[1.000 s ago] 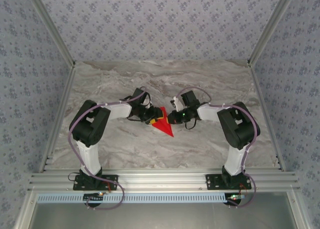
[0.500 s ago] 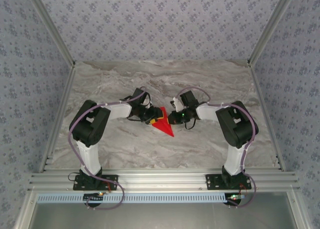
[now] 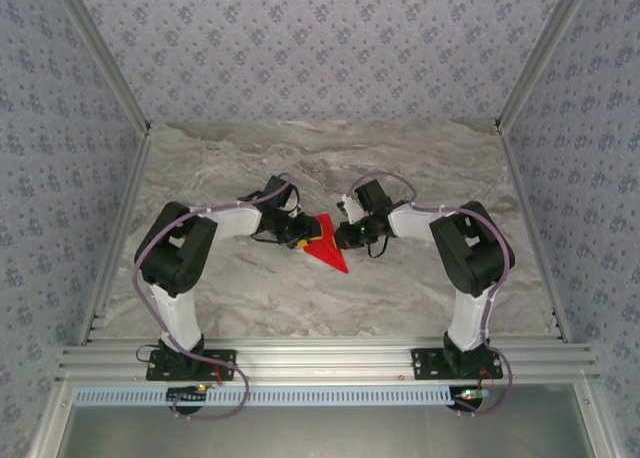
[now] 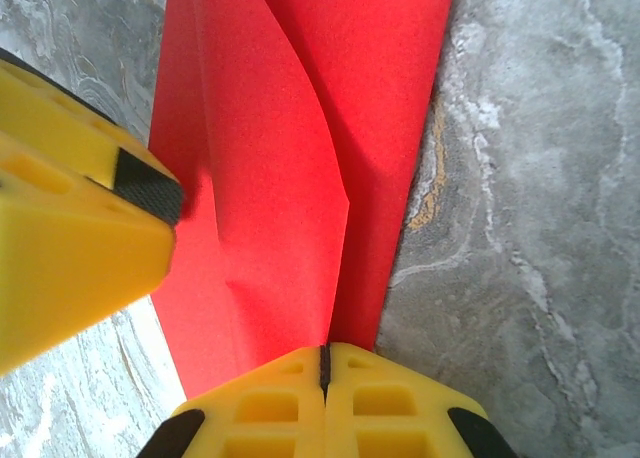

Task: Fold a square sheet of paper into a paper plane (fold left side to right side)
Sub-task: Fourth fold the wing at the center of the table.

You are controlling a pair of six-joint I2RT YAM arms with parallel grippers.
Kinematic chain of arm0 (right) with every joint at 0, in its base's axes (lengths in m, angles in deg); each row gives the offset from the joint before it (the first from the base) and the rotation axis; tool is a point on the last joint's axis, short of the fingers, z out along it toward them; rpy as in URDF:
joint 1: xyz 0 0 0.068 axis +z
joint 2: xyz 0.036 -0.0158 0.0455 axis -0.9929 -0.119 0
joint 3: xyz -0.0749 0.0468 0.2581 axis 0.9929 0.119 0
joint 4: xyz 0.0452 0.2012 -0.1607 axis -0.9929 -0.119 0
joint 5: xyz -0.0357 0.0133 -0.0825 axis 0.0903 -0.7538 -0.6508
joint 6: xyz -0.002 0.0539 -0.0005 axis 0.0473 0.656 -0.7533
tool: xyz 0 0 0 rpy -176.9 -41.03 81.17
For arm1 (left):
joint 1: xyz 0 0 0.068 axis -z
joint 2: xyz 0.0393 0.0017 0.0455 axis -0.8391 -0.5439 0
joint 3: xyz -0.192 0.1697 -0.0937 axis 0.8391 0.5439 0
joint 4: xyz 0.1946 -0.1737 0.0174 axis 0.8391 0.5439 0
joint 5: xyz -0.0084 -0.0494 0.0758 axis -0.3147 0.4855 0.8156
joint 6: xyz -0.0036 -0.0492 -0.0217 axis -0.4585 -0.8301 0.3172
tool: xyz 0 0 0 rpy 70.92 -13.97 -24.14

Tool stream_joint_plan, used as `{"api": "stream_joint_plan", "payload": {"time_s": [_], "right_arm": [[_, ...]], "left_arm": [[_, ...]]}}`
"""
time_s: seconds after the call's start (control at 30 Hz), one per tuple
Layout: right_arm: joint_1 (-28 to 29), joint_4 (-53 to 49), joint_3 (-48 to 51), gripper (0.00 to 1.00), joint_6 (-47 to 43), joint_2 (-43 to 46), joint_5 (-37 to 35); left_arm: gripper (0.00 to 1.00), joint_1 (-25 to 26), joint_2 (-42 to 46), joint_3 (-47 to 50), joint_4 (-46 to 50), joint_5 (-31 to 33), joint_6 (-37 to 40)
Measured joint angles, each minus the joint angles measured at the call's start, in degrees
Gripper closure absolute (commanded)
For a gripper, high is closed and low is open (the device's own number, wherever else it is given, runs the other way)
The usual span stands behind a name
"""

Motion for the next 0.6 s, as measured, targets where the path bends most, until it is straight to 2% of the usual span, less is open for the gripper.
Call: {"api": "stream_joint_plan", "payload": {"time_s": [0.2, 0.43, 0.6], "right_arm": [[0.1, -0.1, 0.0, 0.98, 0.0, 0.0, -0.2], [0.4, -0.5, -0.3, 0.98, 0.0, 0.0, -0.9], [0.5, -0.6, -0.4, 0.98, 0.0, 0.0, -1.1]], "left_arm": [[0.72, 0.0, 0.5, -3.8, 2.7, -0.3, 1.7], [0.74, 0.0, -4.3, -10.8, 2.9, -2.0, 2.7], [0.74, 0.0, -7.9, -11.8, 3.4, -2.4, 3.1]]}}
